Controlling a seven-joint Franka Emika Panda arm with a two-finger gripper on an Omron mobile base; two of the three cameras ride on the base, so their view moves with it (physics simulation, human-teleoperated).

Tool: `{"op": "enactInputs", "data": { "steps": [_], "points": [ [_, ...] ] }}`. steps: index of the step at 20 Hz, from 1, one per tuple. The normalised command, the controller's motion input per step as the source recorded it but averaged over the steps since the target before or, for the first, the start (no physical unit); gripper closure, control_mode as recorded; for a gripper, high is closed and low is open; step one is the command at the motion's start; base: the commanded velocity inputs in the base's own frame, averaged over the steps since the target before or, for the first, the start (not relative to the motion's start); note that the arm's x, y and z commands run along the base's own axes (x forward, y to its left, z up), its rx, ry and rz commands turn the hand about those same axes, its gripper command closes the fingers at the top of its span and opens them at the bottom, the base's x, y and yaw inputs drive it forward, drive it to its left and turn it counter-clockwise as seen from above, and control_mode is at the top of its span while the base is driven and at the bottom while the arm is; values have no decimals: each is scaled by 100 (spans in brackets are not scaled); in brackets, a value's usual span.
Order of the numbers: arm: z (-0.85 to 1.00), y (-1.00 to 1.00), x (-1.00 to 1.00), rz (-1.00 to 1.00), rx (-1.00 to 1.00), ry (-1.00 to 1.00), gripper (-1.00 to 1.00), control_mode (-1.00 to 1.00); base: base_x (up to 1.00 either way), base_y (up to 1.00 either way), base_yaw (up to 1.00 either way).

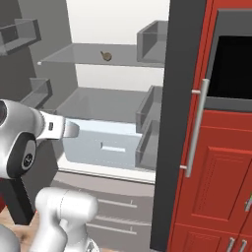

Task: Grab the garlic and lime from the fridge, place them in the blender, close the lid, and turn on the blender to create a marinade.

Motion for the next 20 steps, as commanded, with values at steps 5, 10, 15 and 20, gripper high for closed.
{"op": "enactInputs", "data": {
  "steps": [5,10,15,20],
  "points": [
    [0,0,0,0,0,0,100,100,-100,0,-20],
    [0,0,0,0,0,0,100,100,-71,-6,-68],
    [0,0,0,0,0,0,100,100,-8,-30,-81],
    [0,0,0,0,0,0,100,100,36,-51,-66]
  ]
}}
